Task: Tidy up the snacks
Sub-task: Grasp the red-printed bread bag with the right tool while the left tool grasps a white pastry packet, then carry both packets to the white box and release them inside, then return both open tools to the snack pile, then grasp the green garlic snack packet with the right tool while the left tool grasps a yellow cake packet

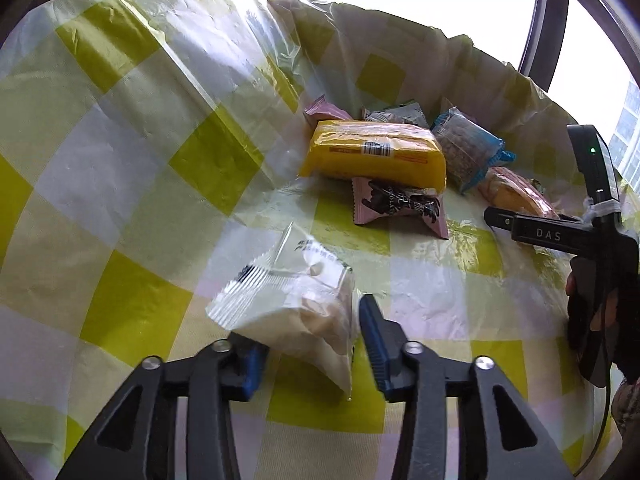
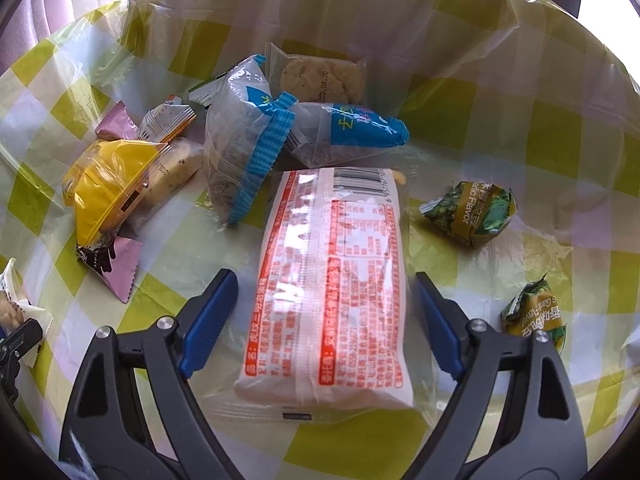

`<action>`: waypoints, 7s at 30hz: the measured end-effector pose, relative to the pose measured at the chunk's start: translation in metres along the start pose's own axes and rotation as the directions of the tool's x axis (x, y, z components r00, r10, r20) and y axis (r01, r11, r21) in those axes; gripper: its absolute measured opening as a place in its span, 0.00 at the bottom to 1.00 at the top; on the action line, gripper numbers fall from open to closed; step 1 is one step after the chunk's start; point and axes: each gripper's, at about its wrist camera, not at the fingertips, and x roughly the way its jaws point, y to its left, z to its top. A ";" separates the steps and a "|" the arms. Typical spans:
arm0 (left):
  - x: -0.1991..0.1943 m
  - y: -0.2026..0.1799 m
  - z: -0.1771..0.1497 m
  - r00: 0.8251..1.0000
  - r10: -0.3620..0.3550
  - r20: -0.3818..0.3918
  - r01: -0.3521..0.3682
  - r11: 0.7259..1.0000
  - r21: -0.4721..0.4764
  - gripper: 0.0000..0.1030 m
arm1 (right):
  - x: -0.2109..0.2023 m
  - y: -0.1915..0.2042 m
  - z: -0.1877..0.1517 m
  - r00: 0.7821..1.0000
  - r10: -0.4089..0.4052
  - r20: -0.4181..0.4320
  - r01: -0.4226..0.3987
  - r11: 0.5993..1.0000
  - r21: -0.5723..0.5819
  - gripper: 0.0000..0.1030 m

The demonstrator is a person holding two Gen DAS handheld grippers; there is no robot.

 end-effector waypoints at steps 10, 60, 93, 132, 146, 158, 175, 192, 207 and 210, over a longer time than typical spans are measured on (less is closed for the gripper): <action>0.019 -0.016 0.011 0.999 0.038 -0.029 -0.035 0.994 0.105 0.48 | -0.002 0.002 -0.001 1.000 0.005 0.000 -0.005 1.000 0.006 0.86; -0.082 -0.047 -0.075 0.970 -0.240 0.026 0.241 0.970 -0.022 0.40 | -0.181 0.007 -0.186 0.989 0.114 0.094 -0.134 0.961 0.243 0.48; -0.167 -0.143 -0.146 0.935 -0.353 -0.006 0.342 0.902 0.263 0.41 | -0.308 -0.031 -0.290 0.975 0.028 0.221 -0.108 0.927 0.358 0.48; -0.283 -0.342 -0.260 0.713 -0.621 -0.326 0.666 0.455 0.591 0.41 | -0.461 -0.155 -0.485 0.927 -0.343 0.151 0.189 0.775 0.604 0.48; -0.239 -0.341 -0.249 0.641 -0.667 -0.380 0.756 0.462 0.465 0.76 | -0.463 -0.187 -0.506 0.902 -0.431 0.011 0.310 0.665 0.680 0.72; -0.109 -0.153 -0.112 0.967 -0.254 0.000 0.240 0.912 0.332 0.80 | -0.339 -0.117 -0.365 0.990 -0.132 0.048 0.097 0.890 0.446 0.72; -0.041 -0.057 -0.058 0.991 -0.128 -0.041 0.132 0.985 0.108 0.85 | -0.102 -0.130 -0.125 0.998 -0.058 0.015 0.053 0.975 0.217 0.80; -0.022 -0.065 -0.039 0.978 -0.127 -0.163 0.150 0.979 0.137 1.00 | -0.045 -0.117 -0.049 0.999 0.022 0.038 -0.024 0.999 0.045 0.37; 0.097 -0.018 0.141 0.966 -0.005 -0.260 -0.146 0.818 -0.556 1.00 | -0.040 -0.121 -0.048 0.998 0.041 0.038 -0.043 0.997 0.057 0.38; 0.110 -0.030 0.137 0.956 -0.011 -0.293 -0.141 0.859 -0.492 0.78 | -0.041 -0.124 -0.048 0.998 0.052 0.040 -0.055 0.996 0.067 0.38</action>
